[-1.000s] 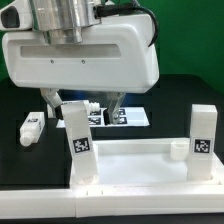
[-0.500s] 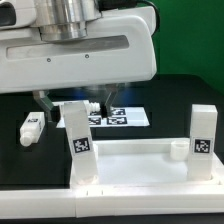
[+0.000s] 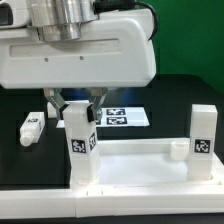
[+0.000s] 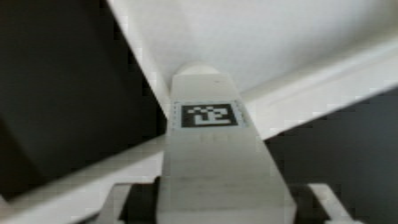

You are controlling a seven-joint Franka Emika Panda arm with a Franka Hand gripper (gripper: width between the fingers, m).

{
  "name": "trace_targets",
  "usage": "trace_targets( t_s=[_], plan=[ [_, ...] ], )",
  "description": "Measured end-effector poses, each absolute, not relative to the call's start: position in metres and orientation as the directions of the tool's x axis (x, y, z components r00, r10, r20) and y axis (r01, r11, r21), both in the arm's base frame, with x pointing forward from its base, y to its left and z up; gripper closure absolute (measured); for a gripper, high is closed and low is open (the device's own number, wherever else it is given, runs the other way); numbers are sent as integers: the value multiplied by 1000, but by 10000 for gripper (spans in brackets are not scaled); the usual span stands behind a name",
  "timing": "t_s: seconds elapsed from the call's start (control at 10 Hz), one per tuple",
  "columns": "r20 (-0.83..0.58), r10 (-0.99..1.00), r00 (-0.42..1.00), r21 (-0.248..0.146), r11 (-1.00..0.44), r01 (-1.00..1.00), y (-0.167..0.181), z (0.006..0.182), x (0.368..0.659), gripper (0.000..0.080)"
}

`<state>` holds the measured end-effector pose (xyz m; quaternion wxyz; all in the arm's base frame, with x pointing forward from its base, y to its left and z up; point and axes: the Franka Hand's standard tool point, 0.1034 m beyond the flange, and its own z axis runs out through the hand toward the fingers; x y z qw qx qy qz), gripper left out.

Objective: Assemble desk

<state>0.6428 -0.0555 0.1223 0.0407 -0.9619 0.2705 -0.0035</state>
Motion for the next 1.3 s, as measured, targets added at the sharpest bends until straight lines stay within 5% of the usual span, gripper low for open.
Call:
trace_targets(
  t_s=[0.3, 0.6, 0.8, 0.9, 1.0, 1.1, 1.3],
  plan=[
    [-26, -885, 465, -62, -463, -884, -57, 122, 641, 515],
    [-44, -981, 189, -58, -186, -981, -58, 121, 639, 515],
    [-38, -962, 272, -59, -270, -961, -58, 121, 638, 494],
    [-20, -903, 428, -58, -426, -903, -57, 121, 639, 318],
    [-7, -789, 614, -67, -613, -788, -55, 123, 640, 318],
    [2, -702, 712, -69, -710, -700, -56, 124, 640, 184],
    [7, -640, 768, -66, -767, -639, -56, 123, 640, 160]
  ],
)
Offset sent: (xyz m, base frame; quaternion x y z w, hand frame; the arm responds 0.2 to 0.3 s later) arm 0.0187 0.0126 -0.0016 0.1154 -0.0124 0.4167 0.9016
